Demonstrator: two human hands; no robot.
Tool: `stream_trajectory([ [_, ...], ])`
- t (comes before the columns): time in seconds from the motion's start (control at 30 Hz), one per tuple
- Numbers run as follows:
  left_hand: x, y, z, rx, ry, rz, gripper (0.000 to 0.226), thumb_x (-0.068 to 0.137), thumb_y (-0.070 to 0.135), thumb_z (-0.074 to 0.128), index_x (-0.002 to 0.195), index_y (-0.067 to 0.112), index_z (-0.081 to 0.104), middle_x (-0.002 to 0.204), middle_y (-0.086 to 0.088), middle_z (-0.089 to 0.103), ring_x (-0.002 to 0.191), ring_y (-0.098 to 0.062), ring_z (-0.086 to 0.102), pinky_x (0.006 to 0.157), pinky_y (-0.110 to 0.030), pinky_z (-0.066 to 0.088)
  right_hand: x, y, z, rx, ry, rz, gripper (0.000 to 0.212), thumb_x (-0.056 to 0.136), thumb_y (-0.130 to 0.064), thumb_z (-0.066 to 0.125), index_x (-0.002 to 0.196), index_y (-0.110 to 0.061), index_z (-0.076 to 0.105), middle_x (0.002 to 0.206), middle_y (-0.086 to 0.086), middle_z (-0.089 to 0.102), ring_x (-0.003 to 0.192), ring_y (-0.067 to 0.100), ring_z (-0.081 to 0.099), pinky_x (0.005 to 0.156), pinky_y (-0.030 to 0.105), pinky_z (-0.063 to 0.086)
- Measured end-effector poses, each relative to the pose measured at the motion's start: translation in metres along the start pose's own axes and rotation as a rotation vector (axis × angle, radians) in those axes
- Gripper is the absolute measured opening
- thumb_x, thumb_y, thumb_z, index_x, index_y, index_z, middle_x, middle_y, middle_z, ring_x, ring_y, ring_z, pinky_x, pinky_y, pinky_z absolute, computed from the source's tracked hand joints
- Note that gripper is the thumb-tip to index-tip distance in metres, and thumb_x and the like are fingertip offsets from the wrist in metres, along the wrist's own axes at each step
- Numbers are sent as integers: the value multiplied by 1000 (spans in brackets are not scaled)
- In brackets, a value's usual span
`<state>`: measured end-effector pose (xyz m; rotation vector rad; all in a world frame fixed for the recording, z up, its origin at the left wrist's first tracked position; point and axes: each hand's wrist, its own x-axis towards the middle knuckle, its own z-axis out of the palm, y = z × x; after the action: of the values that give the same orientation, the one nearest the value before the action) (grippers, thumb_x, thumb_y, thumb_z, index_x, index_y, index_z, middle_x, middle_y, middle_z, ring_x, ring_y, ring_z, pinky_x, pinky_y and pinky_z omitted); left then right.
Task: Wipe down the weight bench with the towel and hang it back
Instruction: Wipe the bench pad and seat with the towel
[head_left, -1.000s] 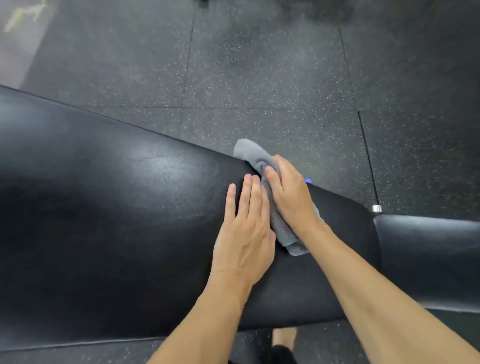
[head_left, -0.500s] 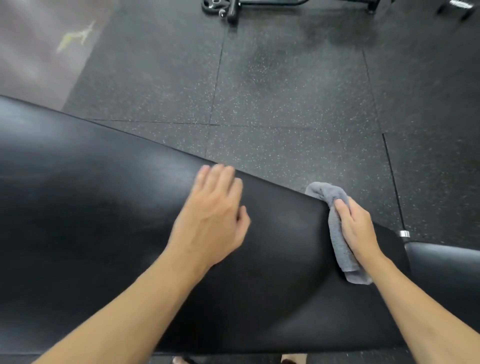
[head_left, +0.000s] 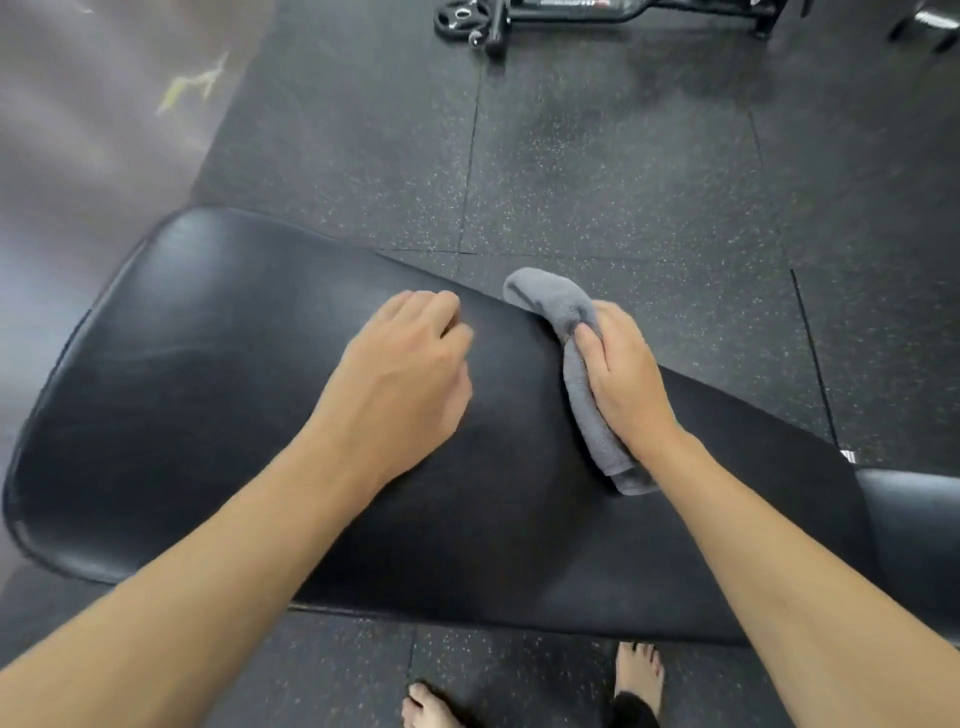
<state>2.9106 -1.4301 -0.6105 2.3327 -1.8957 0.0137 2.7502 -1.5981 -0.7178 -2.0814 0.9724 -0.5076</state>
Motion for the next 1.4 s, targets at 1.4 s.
stream_trajectory([
  [1.4,-89,-144,-119,-481,22,-375,28,95,47,61,98,25,78,107,-2,76,91,-11,67,91,-35,52,-87,-301,145,-217,-238,-903,24,84,-26,58,77,-11,76,90,6,74,92,30,63,96,36,44],
])
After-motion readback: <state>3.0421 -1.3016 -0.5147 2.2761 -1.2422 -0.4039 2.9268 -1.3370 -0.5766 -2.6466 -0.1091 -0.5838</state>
